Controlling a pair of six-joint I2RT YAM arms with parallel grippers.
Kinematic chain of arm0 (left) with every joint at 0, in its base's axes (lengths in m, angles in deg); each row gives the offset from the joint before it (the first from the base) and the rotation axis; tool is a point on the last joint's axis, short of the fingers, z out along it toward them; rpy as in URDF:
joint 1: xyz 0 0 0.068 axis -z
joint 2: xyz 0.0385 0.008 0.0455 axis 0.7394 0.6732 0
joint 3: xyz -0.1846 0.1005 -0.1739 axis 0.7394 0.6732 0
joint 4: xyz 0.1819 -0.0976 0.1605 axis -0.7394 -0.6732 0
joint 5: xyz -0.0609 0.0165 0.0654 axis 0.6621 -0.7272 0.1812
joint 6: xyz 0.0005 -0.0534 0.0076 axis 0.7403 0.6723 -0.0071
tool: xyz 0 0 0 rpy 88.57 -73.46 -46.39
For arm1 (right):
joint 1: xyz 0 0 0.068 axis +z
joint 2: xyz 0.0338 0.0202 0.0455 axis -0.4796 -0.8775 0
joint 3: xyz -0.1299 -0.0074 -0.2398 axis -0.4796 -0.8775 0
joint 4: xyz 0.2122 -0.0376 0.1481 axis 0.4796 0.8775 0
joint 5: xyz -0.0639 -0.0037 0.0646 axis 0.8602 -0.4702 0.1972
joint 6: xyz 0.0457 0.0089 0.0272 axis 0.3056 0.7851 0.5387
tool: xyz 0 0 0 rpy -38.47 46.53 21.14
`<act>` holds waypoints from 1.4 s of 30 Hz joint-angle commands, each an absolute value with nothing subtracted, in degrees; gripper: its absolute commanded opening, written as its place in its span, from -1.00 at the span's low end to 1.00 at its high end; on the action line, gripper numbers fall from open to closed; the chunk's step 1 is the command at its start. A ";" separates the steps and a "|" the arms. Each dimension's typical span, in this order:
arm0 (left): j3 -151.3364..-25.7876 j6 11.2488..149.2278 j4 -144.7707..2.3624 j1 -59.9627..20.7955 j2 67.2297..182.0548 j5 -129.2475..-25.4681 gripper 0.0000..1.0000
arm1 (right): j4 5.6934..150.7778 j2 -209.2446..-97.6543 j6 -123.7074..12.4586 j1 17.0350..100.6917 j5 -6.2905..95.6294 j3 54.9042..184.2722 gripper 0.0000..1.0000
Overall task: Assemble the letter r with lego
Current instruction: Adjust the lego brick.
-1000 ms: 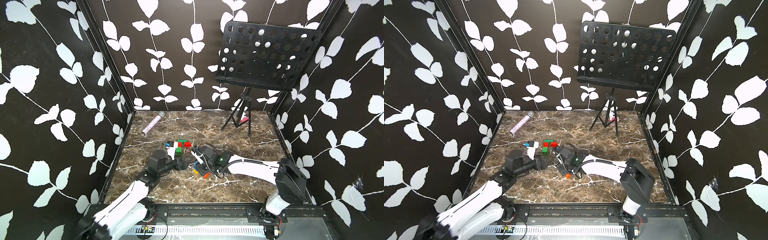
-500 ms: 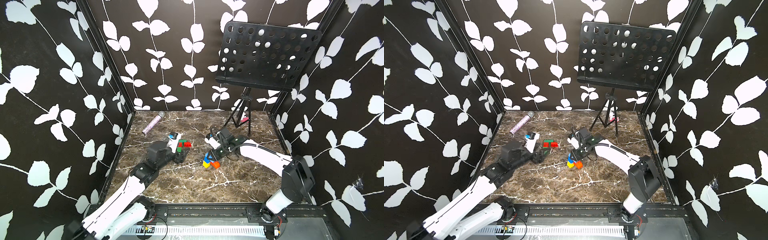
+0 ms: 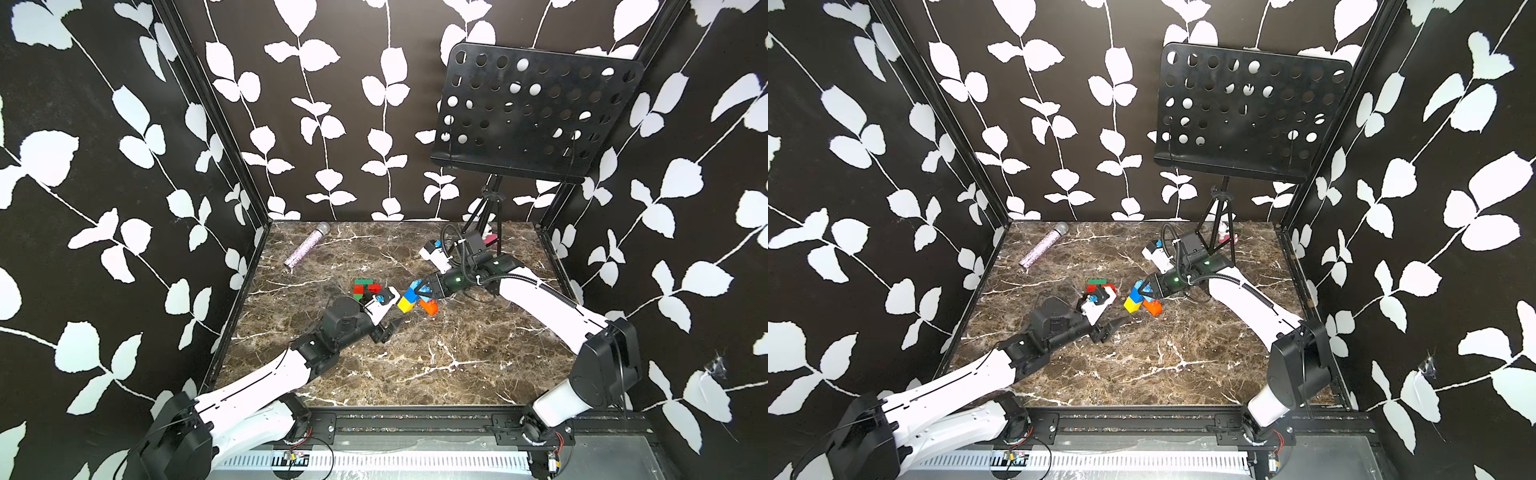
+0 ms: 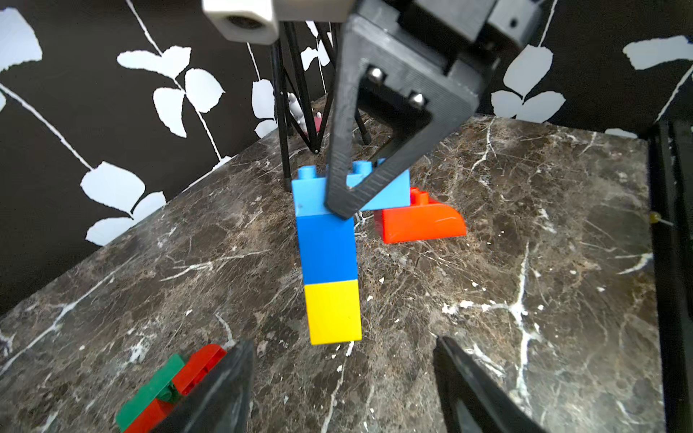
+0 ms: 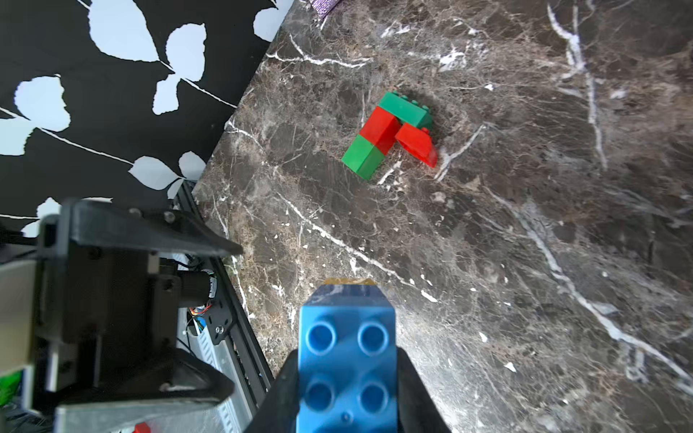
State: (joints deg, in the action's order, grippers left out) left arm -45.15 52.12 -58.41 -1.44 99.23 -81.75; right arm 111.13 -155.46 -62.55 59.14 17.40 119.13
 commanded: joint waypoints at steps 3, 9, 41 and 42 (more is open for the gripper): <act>-44.32 48.34 -48.43 -0.49 102.79 -82.53 0.52 | 108.76 -156.50 -61.77 59.33 13.57 121.31 -0.71; -47.37 48.59 -49.45 -0.40 108.39 -81.85 0.38 | 109.01 -156.49 -61.65 59.33 13.13 121.97 -0.71; -47.63 51.72 -47.88 -0.32 109.82 -89.85 0.03 | 109.25 -158.71 -61.75 61.57 12.60 122.55 -0.70; -47.70 51.96 -48.03 -0.37 109.90 -89.92 0.02 | 109.25 -158.79 -61.73 61.70 12.46 122.55 -0.70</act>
State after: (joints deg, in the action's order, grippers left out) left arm -46.29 51.16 -48.64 -0.50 109.90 -90.49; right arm 110.10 -158.25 -61.44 61.09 13.75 120.74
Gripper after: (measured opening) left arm 0.513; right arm 0.329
